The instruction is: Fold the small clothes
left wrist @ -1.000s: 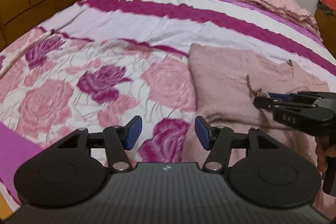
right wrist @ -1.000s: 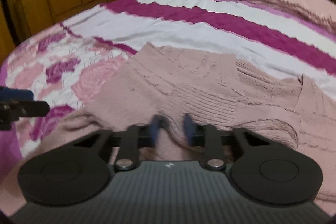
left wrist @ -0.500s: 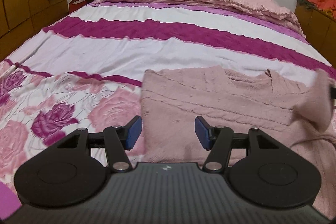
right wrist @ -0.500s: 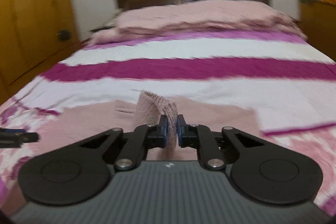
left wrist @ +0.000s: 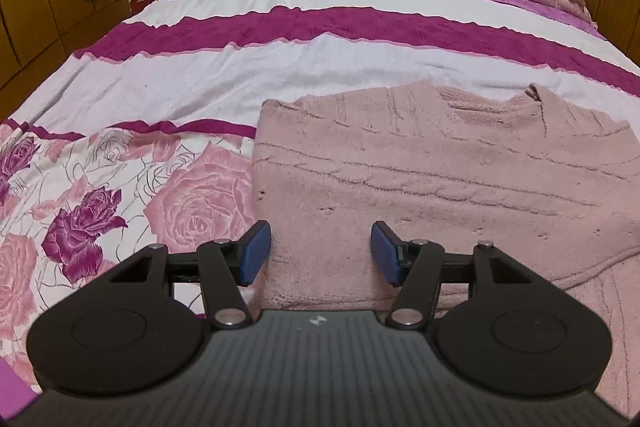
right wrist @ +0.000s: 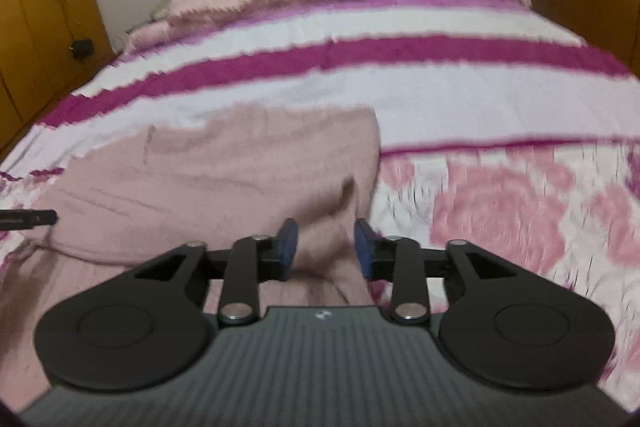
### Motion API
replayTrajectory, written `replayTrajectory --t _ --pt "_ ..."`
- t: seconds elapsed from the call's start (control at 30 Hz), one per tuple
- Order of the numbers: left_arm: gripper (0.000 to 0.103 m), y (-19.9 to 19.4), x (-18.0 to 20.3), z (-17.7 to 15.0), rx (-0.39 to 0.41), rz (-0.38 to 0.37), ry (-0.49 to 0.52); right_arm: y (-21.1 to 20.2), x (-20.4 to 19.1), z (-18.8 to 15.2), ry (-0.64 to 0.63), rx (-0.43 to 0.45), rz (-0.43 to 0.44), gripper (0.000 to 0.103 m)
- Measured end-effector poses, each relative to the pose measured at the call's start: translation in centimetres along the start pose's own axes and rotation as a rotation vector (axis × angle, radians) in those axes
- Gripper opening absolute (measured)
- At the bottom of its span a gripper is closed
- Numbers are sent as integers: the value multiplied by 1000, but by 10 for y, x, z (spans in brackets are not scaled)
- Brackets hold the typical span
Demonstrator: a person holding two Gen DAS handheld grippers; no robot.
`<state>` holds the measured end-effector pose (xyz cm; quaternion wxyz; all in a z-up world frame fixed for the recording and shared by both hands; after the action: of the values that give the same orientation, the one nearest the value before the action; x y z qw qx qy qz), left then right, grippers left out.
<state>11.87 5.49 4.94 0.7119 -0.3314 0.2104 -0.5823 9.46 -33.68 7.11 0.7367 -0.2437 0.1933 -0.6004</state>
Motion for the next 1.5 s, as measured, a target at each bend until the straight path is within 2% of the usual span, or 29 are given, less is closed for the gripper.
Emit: replayTrajectory --t 0.03,0.07,0.17,0.33,0.4,0.43,0.53,0.67,0.73,0.83,0.9,1.03,1.1,1.17,1.27,1.33,1.43,1.5 --pt "63 0 1 1 1 2 2 1 -1 6 -20 14 0 55" --pt "63 0 2 2 1 5 3 4 -2 12 -41 22 -2 57" --pt "63 0 5 4 4 2 1 26 -5 24 -96 -5 10 57" --pt "63 -2 9 7 23 -11 2 73 -4 21 -116 -147 17 58" --pt "63 -3 9 8 34 -25 0 75 -9 18 -130 -161 44 32" --pt "63 -3 9 8 41 -29 0 72 -12 19 -151 -156 64 14" --pt "63 0 10 9 63 -35 4 53 -23 27 -231 -85 77 13" --pt "63 14 9 8 76 -5 -22 39 -23 46 -261 23 -14 13" --pt "63 26 6 6 74 25 -46 47 -18 46 -251 18 -41 13" --pt "64 38 2 2 105 40 -65 75 -13 31 -239 -76 -43 13" --pt "68 42 2 1 116 47 -61 92 -9 15 -230 -139 -36 14" --pt "69 39 0 10 104 31 -43 87 -8 22 -199 -135 -44 20" --pt "69 34 -3 19 126 13 -46 82 -9 34 -191 -121 -47 36" --pt "69 32 -4 30 143 -3 -52 81 -12 48 -184 -80 -44 59" --pt "69 38 -2 42 123 -31 -66 91 -20 63 -180 -59 -7 60" --pt "69 48 1 44 100 -23 -45 101 -28 62 -208 -69 -1 60" --pt "70 74 7 40 38 84 28 115 -37 47 -271 -124 -62 60" --pt "86 84 5 38 51 112 25 123 -35 34 -314 -136 -105 61"
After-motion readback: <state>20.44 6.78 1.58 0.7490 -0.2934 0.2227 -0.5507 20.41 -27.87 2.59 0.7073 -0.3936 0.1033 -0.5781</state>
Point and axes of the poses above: each gripper's, at about its wrist camera, not at the fingertips, and y roughly the way its jaws point, x to its right, z to its top, the point moved 2 cm from there along y, roughly the way its jaws point, and after that the axes turned 11 degrees about -y, right-handed, at the moved point
